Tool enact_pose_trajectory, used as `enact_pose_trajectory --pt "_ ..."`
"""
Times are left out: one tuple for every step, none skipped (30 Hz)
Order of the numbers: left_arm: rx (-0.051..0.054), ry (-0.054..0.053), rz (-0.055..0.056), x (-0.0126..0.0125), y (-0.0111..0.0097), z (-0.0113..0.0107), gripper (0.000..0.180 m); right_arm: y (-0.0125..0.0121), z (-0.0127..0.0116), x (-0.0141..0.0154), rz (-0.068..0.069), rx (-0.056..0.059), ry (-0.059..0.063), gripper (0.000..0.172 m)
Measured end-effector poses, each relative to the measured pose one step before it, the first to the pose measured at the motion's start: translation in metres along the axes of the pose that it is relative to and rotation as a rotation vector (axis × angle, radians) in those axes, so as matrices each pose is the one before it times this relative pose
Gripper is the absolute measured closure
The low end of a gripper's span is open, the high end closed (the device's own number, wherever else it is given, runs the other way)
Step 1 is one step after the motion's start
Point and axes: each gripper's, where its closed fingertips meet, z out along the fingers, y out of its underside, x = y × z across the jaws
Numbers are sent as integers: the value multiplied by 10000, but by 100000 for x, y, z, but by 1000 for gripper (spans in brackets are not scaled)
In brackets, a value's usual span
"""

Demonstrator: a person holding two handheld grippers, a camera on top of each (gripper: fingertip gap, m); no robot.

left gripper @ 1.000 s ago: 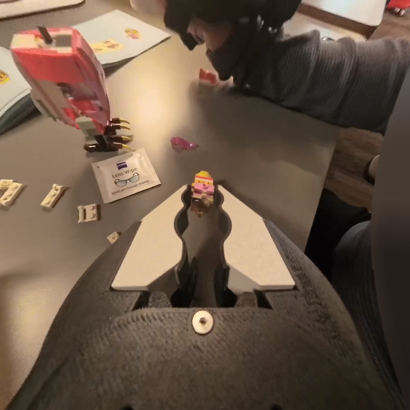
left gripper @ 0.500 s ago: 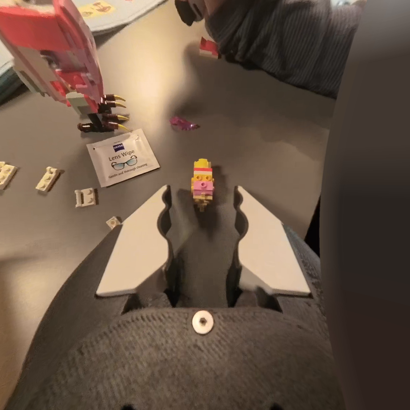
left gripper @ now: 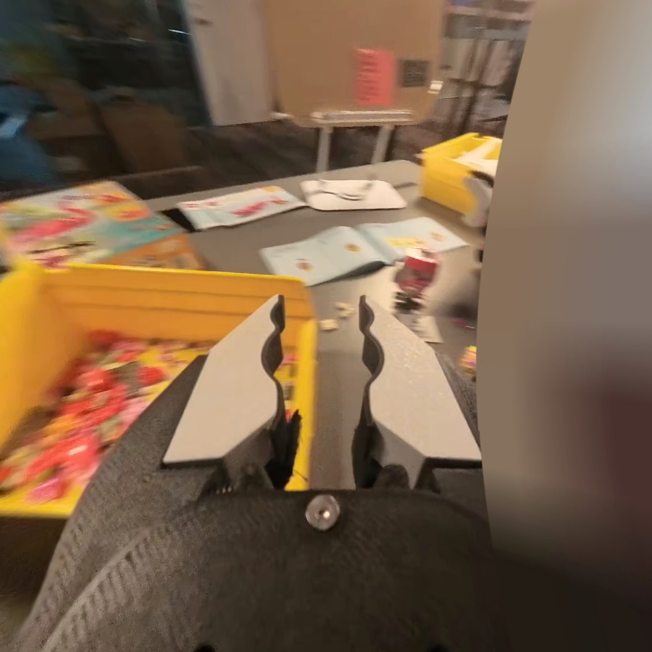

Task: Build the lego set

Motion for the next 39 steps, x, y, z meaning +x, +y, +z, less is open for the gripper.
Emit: enact_pose_trajectory --pt "-76 -657 85 -2307 -388 -463 140 10 -13 2 -9 -10 2 156" --pt "-232 -523 108 -2174 -65 -93 141 15 8 -27 -14 -8 -17 157" --pt "-362 -512 69 -2190 213 184 140 45 25 -64 -27 -28 -20 157" --pt "-420 -436 35 -2052 347 409 140 68 29 -47 -50 -43 -10 158" --pt "-355 -286 8 -1742 260 522 140 80 24 -55 -63 -41 -9 158" --pt "-293 -227 -26 -1574 192 591 140 74 34 -53 -57 -41 -12 159" --pt "-339 -172 -67 -1397 227 649 140 75 40 -34 -41 -44 -6 160" --pt "-435 -67 -63 -1126 308 688 141 78 25 -12 -28 -39 -2 160" --pt "-499 -31 -59 -940 400 682 144 52 21 -4 -14 -28 -1 160" --pt "-620 -18 -60 -796 536 724 146 38 4 15 0 -21 5 160" --pt "-749 160 -9 -451 706 743 154 33 7 26 7 -15 7 160" --pt "-851 355 -13 -100 841 726 169 31 8 12 11 -13 -1 161" --pt "-842 212 -125 -229 807 742 175 31 8 -15 9 -15 -11 161" --pt "-741 -32 -105 -481 663 712 176 20 12 -36 2 -17 -22 161" --pt "-672 -69 11 -433 539 678 177 25 18 -66 -8 -15 -32 161" --pt "-632 -150 44 -461 465 632 178 26 11 -69 -18 -12 -33 161" --pt "-630 -176 59 -429 421 592 178 13 17 -69 -25 -11 -28 161" --pt "-502 -192 87 -371 197 520 177 2 6 -80 -30 -10 -28 161" --pt "-427 -223 84 -392 79 484 175 14 2 -69 -31 -10 -29 162" --pt "-452 -172 34 -333 127 487 174 18 22 -69 -30 -15 -25 162" --pt "-526 19 -56 -60 239 539 170 36 15 -54 -27 -19 -21 162" --pt "-573 271 -140 344 316 566 165 21 5 -38 -20 -16 -18 162" --pt "-588 519 -121 742 379 573 163 22 12 -24 -13 -14 -10 162" --pt "-581 764 -35 1165 449 516 163 27 3 -11 -9 -12 -1 162" --pt "-518 874 1 1381 435 465 162 4 -2 31 -6 -1 10 162" --pt "-336 701 -10 1169 194 419 160 -18 -7 34 4 12 17 163" --pt "-201 356 39 720 59 326 156 -24 -19 37 14 15 14 163" --pt "-224 -17 125 257 171 267 153 -16 -1 38 16 9 9 163" --pt "-295 -327 143 -146 329 195 150 9 11 6 11 -1 0 163" --pt "-335 -630 89 -593 415 134 148 23 12 -29 2 -12 -15 163" --pt "-399 -829 82 -890 515 86 147 54 37 -54 -12 -23 -24 163" --pt "-450 -644 148 -628 587 111 148 37 29 -69 -26 -25 -24 163" --pt "-419 -331 133 -219 558 127 148 32 16 -60 -36 -19 -21 163" --pt "-350 -148 29 -27 450 145 148 19 15 -67 -36 -13 -21 163" --pt "-295 -55 -20 24 346 171 148 22 22 -69 -28 -12 -23 163" --pt "-246 52 -15 140 279 189 149 19 14 -53 -17 -15 -23 163" --pt "-190 211 14 369 192 204 151 23 12 -35 -10 -15 -16 163" --pt "-62 317 70 543 11 209 152 22 6 -22 -6 -9 -7 164" --pt "54 383 116 702 -126 178 154 10 3 -7 4 -4 -8 163"
